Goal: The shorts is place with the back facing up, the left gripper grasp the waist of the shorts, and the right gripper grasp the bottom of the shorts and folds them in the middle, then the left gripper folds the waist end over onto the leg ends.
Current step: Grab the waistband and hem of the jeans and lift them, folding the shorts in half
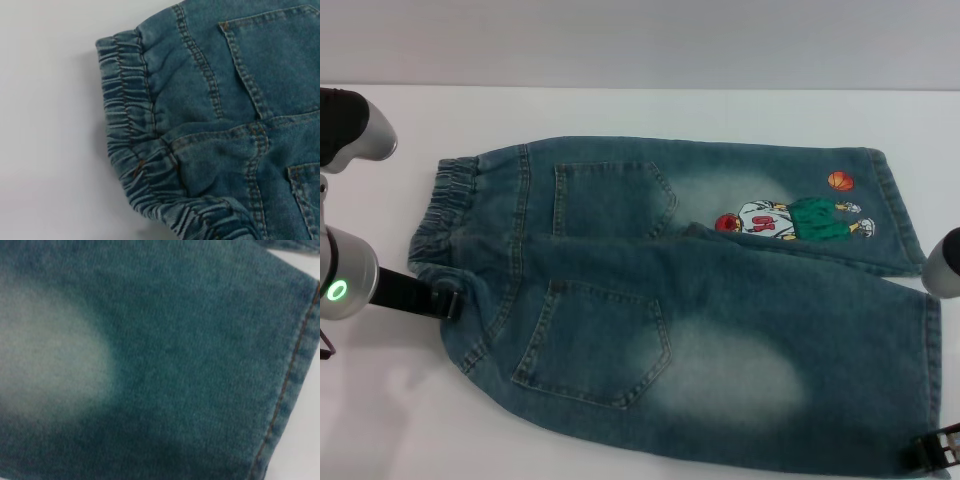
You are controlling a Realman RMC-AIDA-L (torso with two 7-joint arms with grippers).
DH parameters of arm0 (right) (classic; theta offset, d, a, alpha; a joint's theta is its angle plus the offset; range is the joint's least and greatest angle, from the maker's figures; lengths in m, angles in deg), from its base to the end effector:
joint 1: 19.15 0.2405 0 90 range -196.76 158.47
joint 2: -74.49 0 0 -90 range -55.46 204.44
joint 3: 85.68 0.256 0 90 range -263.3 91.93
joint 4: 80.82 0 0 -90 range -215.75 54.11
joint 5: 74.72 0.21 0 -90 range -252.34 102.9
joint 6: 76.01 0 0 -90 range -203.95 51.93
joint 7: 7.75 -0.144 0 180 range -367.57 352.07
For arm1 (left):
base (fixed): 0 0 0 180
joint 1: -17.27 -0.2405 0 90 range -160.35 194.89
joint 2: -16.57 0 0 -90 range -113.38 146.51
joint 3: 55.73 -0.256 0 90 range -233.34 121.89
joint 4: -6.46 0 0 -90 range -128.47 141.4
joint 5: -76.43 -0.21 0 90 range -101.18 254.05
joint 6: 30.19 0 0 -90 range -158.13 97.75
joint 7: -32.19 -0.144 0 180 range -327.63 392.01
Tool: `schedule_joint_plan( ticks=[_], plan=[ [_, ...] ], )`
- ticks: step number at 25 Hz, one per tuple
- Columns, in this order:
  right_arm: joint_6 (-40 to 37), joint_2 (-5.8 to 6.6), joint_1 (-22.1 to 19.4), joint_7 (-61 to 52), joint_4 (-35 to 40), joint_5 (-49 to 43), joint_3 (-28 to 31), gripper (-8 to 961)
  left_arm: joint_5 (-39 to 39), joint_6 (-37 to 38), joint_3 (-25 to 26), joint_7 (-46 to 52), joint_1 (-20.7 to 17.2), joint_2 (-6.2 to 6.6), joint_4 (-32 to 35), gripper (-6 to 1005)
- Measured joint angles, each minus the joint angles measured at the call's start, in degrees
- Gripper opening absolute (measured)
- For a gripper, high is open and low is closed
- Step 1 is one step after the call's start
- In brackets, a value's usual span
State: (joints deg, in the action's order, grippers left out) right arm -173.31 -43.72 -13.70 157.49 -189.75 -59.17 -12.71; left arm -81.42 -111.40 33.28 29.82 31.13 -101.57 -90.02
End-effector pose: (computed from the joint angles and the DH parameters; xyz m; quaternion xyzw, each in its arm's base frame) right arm 0.2164 0.2264 -0.0032 -0.7338 0.5669 -0.2319 0.2938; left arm -0.2238 0.3070 0.0193 -0.7888 -0.5044 0.1278 0.3272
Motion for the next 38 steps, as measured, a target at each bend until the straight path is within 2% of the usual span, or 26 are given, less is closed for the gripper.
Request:
schedule_joint_plan(
  ticks=[2, 7, 21, 26, 38],
  plan=[
    [-0.01, 0.02, 0.21, 0.00, 0.56, 0.08, -0.04, 570, 0.00, 0.04, -0.02, -0.06, 0.06, 0.01, 0.16, 210],
    [0.01, 0.04, 0.30, 0.03, 0.39, 0.14, -0.37, 365, 0.00, 0.19, -0.03, -0.18, 0.14, 0.02, 0.17, 210],
    [0.79, 0.68, 0.81, 0.17, -1.26, -0.11, -1.77, -2, 0.00, 0.27, -0.06, -0.19, 0.28, 0.01, 0.00, 210],
    [-0.15, 0.77, 1.42, 0.16, -3.38, -4.09, -5.12, 18, 0.00, 0.08, -0.06, -0.30, 0.55, -0.05, 0.27, 210],
    [-1.52, 0.10, 1.30, 0.16, -3.36, -4.58, -5.33, 433, 0.05, 0.02, -0.14, -0.51, 0.57, -0.07, 0.73, 209]
  ],
)
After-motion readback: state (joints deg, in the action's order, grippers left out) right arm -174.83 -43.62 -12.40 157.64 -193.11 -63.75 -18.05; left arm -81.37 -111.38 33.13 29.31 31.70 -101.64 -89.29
